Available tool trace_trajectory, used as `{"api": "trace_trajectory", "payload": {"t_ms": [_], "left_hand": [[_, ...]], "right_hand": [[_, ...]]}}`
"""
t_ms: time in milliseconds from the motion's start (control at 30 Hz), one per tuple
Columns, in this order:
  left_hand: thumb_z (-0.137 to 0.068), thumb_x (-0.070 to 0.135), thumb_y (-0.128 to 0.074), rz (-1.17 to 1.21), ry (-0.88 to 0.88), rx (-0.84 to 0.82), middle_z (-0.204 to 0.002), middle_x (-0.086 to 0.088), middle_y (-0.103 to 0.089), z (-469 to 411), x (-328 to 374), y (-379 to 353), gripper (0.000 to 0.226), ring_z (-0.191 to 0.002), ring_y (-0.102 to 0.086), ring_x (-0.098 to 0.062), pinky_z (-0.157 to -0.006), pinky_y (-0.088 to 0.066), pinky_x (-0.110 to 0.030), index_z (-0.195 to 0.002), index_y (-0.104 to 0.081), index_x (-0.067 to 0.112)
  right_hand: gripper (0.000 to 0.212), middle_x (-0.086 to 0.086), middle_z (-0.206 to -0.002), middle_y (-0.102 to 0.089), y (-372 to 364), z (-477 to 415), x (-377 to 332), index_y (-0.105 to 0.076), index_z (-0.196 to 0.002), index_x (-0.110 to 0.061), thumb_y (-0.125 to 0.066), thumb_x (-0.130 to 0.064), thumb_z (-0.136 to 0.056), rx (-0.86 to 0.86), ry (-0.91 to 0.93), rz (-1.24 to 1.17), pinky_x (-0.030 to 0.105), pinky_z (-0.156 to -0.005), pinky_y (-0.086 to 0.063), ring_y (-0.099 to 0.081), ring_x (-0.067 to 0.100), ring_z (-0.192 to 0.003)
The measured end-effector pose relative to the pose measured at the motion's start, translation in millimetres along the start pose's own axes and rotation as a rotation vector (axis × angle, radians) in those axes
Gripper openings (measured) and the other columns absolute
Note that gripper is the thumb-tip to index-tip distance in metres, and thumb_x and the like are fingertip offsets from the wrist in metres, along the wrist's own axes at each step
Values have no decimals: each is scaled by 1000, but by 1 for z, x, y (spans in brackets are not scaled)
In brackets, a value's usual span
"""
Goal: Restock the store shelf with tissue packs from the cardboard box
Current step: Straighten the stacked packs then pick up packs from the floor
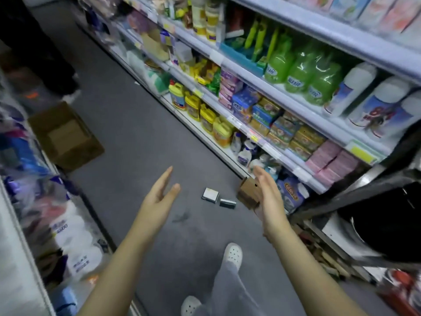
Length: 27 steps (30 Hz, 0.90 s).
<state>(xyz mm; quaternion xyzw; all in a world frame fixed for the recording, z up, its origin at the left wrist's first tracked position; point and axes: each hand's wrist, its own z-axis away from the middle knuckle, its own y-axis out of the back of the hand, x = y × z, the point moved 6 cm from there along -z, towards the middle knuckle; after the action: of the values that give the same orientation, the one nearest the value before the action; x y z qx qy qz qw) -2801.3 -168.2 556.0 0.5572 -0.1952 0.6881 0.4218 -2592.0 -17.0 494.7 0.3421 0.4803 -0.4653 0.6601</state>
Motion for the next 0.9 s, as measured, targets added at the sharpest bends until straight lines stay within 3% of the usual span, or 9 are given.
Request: {"api": "trace_trajectory", "payload": {"t_ms": [200, 300, 367, 533, 633, 733, 800, 900], "left_hand": [[-98, 17, -53, -10, 42, -2, -139, 14, -46, -51, -7, -47, 42, -129, -39, 1, -102, -31, -18, -139, -48, 25], [-97, 21, -55, -22, 27, 15, -128, 23, -52, -76, -8, -62, 36, -114, -48, 14, -97, -37, -16, -129, -51, 35], [-96, 21, -56, -13, 26, 28, -127, 25, -53, -90, -13, -68, 35, -110, -48, 20, -94, -39, -12, -126, -52, 38], [-97, 14, -55, -2, 102, 41, -129, 20, -53, -118, -37, -74, 36, -110, -51, 14, -77, -42, 0, -129, -52, 31], [-97, 15, -57, -11, 143, 39, -135, 15, -52, -137, -49, -71, 35, -112, -49, 16, -83, -41, -2, -126, -54, 35], [-96, 13, -58, -44, 204, 53, -137, 9, -54, -168, -69, -66, 36, -122, -50, -1, -98, -41, -18, -127, -57, 31], [-96, 11, -57, -84, 226, 40, -130, 10, -58, -187, -81, -66, 35, -119, -52, -6, -93, -43, -13, -129, -58, 23], [-97, 7, -54, -158, 255, -23, -114, 14, -60, -226, -107, -67, 32, -100, -57, 4, -77, -42, 0, -126, -60, 18]], "right_hand": [[43, -17, -142, -48, 27, -61, 15, -50, -139, -33, -40, -47, -100, -2, -63, 31, 25, -107, -34, -44, -4, -126], [39, -18, -140, -49, 30, -94, 21, -50, -138, -33, -40, -43, -102, -27, -83, 61, 18, -101, -34, -44, -7, -125], [36, -17, -140, -50, 30, -114, 28, -52, -136, -35, -42, -42, -102, -36, -100, 73, 23, -106, -34, -45, -5, -126], [34, -15, -134, -54, 26, -148, 48, -54, -134, -30, -44, -35, -102, -15, -193, 82, 26, -104, -37, -49, 1, -123], [30, -15, -129, -54, 21, -162, 58, -57, -130, -31, -47, -34, -101, 9, -251, 101, 27, -99, -38, -49, 6, -120], [33, -10, -129, -53, 6, -186, 66, -55, -133, -22, -51, -27, -100, -21, -253, 161, 14, -89, -39, -49, 8, -120], [33, -10, -123, -54, -2, -202, 71, -55, -132, -15, -54, -18, -99, -44, -252, 263, 8, -86, -40, -51, 10, -119], [33, -5, -120, -60, -17, -230, 97, -58, -128, -11, -60, -17, -95, -61, -293, 431, 26, -99, -42, -56, 19, -120]]}}
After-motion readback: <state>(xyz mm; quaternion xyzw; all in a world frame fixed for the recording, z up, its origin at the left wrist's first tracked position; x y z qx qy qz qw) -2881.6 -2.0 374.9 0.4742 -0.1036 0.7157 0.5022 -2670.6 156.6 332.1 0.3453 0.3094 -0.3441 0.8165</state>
